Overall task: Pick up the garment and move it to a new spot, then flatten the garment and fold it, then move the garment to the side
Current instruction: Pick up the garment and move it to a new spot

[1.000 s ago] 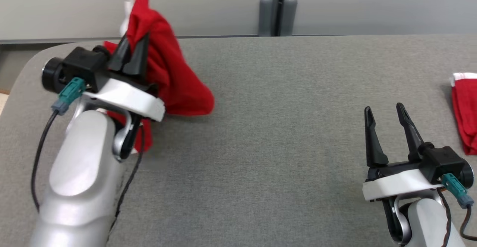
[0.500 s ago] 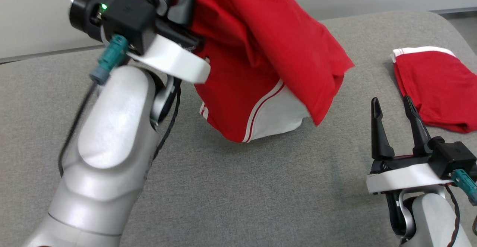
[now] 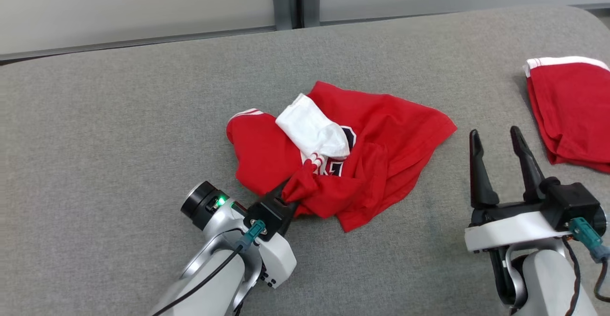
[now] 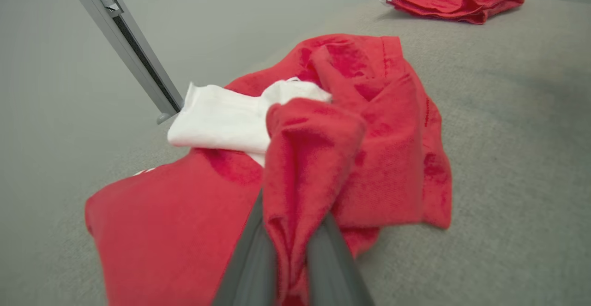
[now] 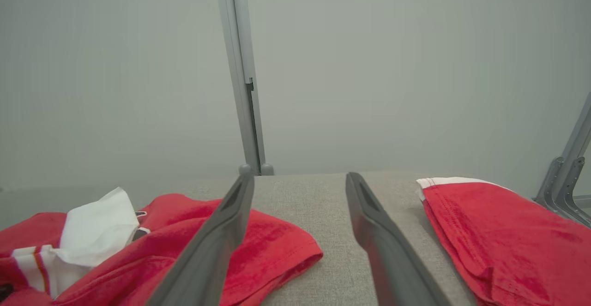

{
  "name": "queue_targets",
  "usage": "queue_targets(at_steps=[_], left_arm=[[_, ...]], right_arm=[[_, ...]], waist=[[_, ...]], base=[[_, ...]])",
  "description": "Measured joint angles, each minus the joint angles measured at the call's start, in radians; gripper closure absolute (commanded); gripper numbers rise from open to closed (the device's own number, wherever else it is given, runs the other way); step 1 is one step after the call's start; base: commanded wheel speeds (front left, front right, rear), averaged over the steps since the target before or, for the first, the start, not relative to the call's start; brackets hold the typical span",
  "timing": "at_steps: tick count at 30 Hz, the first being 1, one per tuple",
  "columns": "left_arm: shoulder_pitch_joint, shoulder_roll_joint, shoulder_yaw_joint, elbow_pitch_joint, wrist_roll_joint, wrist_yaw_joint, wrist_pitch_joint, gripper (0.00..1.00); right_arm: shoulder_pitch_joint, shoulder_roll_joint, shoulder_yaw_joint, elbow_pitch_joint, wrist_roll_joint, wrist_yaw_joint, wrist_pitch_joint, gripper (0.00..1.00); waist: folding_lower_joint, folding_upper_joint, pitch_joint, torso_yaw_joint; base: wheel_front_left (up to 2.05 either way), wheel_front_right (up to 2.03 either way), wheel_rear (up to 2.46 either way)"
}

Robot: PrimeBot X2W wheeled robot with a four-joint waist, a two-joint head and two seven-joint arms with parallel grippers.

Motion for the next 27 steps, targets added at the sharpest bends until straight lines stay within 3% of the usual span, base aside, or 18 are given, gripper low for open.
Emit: queue_targets(at_steps=[6,15,21,27], left_arm=[[0.041,-0.008,0.040,-0.019,-0.050,0.046,0.000,0.00],[0.126,0.036,0.250,-0.230,-0.154,0.108,-0.002,0.00],[0.261,0.078,0.396,-0.392,-0.157,0.121,-0.003,0.00],[0.406,0.038,0.486,-0.485,-0.143,0.097,-0.003,0.00]], right_arm=[[0.011,0.001,0.006,0.038,-0.020,0.000,0.000,0.00],[0.056,0.001,0.003,0.084,-0.037,0.000,0.000,0.00],[0.094,0.001,0.002,0.106,-0.039,0.000,0.000,0.00],[0.118,0.001,-0.004,0.133,-0.033,0.000,0.000,0.00]], waist=[[0.0000,0.0000,-0.055,0.036],[0.0000,0.0000,-0.125,0.120],[0.0000,0.0000,-0.161,0.175],[0.0000,0.0000,-0.176,0.214]], base=[[0.00,0.00,0.00],[0.00,0.00,0.00],[0.00,0.00,0.00],[0.00,0.00,0.00]])
